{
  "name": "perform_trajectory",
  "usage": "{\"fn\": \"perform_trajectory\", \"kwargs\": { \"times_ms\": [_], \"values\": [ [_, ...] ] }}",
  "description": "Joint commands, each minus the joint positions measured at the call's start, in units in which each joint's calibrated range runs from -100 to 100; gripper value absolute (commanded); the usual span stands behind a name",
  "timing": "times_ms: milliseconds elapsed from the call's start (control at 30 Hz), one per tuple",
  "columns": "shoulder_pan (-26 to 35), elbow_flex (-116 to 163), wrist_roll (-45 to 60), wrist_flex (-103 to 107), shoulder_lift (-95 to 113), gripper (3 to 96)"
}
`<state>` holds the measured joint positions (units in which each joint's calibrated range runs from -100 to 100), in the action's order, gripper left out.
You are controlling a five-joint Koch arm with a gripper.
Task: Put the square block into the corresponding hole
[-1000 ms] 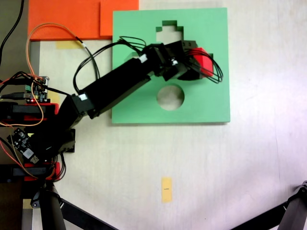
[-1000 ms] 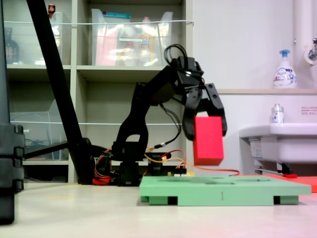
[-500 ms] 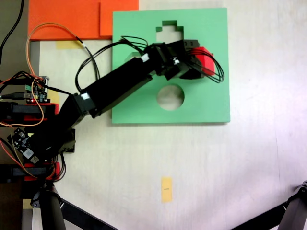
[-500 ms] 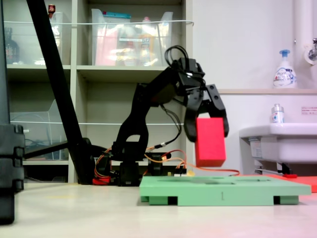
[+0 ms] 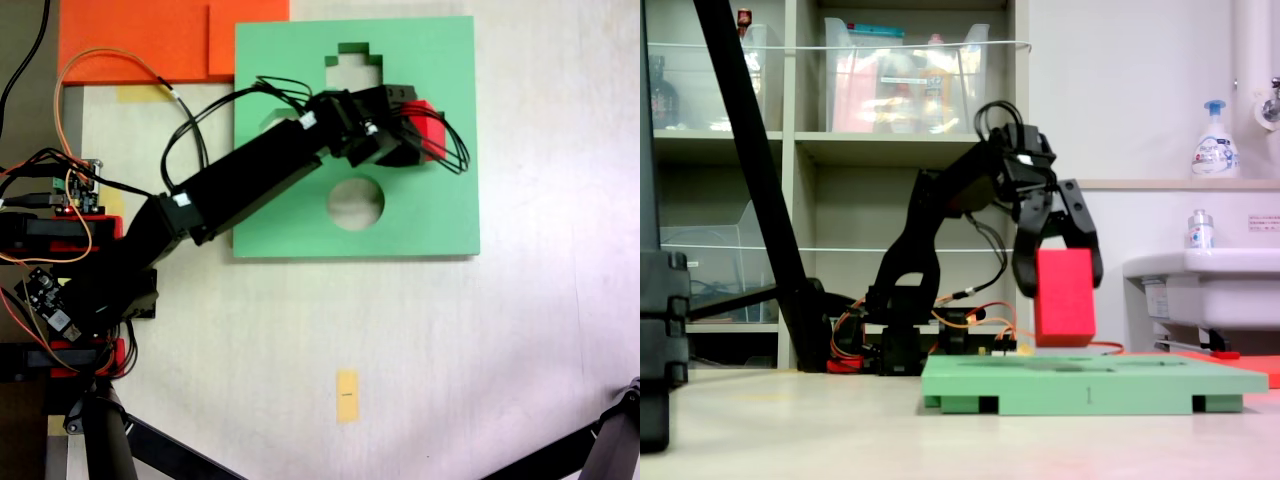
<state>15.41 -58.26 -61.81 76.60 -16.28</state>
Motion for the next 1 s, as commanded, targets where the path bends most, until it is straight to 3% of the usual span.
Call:
{"fn": "perform_trajectory", "kwargs": {
  "times_ms": [33, 1000],
  "values": [
    [0.1, -4.95, -1.22, -5.01, 0.22, 28.2],
    [0.73, -5.05, -4.54, -10.69, -7.32, 29.5]
  ]
}}
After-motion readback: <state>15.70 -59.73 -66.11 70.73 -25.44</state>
